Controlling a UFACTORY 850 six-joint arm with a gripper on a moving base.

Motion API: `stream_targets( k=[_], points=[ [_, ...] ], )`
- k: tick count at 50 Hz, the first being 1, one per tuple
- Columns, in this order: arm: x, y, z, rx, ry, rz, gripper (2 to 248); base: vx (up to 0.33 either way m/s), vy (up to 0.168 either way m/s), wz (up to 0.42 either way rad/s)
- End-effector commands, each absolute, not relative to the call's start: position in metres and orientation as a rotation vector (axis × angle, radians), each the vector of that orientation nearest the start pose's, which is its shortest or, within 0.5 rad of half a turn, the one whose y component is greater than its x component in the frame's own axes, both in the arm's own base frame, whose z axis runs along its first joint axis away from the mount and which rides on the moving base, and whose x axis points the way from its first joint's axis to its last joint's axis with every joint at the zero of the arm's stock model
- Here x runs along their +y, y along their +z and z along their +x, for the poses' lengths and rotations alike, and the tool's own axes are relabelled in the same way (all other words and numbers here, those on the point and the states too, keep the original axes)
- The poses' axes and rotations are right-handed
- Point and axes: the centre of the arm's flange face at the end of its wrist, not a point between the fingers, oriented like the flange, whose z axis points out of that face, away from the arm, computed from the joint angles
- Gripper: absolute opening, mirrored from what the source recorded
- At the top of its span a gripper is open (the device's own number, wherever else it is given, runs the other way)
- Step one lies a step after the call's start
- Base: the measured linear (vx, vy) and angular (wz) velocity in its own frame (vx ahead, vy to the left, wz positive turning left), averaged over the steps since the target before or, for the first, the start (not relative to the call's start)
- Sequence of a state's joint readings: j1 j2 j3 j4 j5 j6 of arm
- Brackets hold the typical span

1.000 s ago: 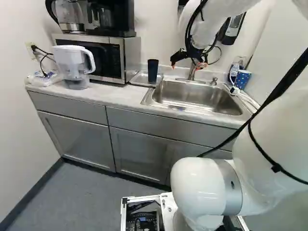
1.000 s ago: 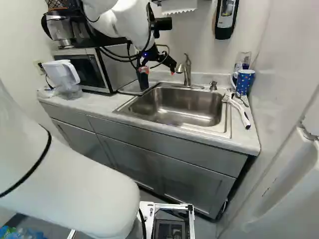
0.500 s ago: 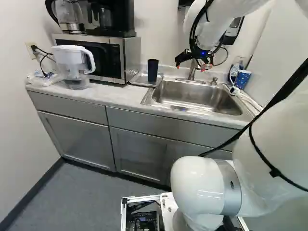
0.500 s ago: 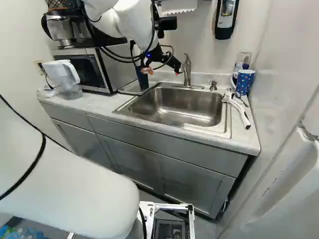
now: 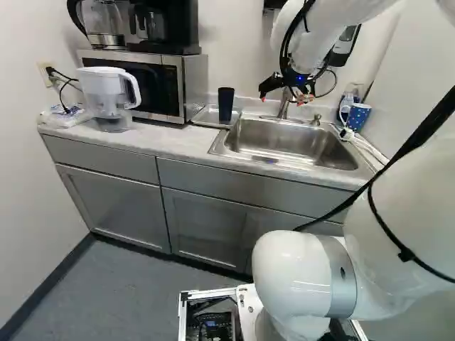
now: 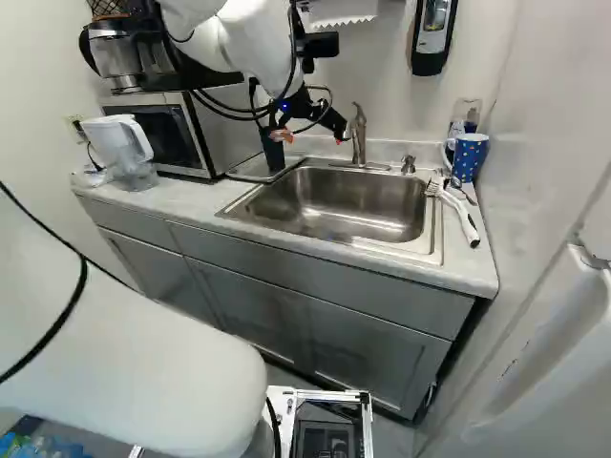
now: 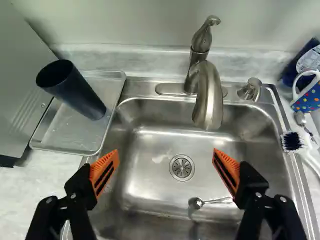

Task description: Rinse the cup and place it in the tray

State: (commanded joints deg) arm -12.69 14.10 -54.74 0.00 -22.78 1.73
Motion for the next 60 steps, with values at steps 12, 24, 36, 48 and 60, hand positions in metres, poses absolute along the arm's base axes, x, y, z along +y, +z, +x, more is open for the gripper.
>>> stream_targets(
  k=[12, 24, 36, 48, 60],
  points=[
    [-0.0925, 0.6659, 0.411, 0.372, -1.253, -2.939, 247, 0.0, 0.0, 0.0],
    [-0.0925, 0.6659, 0.411, 0.372, -1.253, -2.939, 247, -0.005, 0.002, 0.013],
    [-0.0925, 0.6659, 0.411, 0.372, -1.253, -2.939, 247, -0.033, 0.008, 0.002],
    [-0.0925, 0.6659, 0.411, 0.372, -1.253, -2.939, 247, -0.032, 0.013, 0.0],
    [-0.0925, 0.6659, 0.411, 0.372, -1.253, -2.939, 247, -0.061, 0.021, 0.0]
  ],
)
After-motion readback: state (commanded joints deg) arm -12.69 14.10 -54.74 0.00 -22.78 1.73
